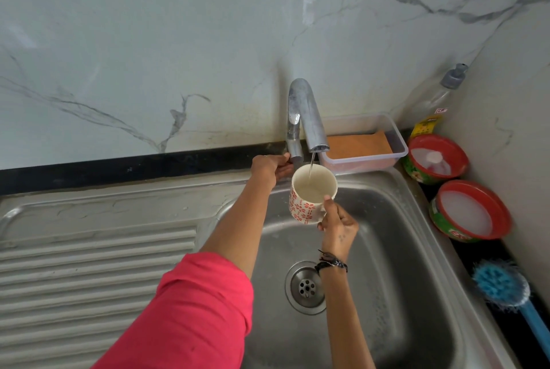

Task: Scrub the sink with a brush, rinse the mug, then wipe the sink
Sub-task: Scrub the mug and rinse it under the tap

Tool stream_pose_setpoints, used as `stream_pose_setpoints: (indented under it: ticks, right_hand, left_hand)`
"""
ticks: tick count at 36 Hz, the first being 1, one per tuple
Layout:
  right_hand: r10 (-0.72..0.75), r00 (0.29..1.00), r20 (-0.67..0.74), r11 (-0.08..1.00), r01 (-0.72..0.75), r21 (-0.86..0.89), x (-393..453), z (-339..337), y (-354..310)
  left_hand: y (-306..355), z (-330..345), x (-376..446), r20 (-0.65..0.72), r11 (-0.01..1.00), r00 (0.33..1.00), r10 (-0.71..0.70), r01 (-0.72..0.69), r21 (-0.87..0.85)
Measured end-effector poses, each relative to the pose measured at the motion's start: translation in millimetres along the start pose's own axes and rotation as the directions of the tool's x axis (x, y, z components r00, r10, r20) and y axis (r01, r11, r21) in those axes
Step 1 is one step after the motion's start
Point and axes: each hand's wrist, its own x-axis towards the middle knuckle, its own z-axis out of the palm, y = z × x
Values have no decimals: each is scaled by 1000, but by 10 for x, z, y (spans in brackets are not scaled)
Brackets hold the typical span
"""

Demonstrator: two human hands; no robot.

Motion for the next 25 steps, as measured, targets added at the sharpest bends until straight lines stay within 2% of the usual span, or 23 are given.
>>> stream_pose_setpoints:
  ticks: [11,25]
  right_hand:
    - [-6,999,48,1000,7,-19,-71,-11,-2]
    - [-4,998,67,1000,4,-3,-90,-8,-45]
  left_hand:
    - [8,13,47,-42,1000,999,-19,20,18]
    - [-46,27,87,-66,1000,997,26,-25,9]
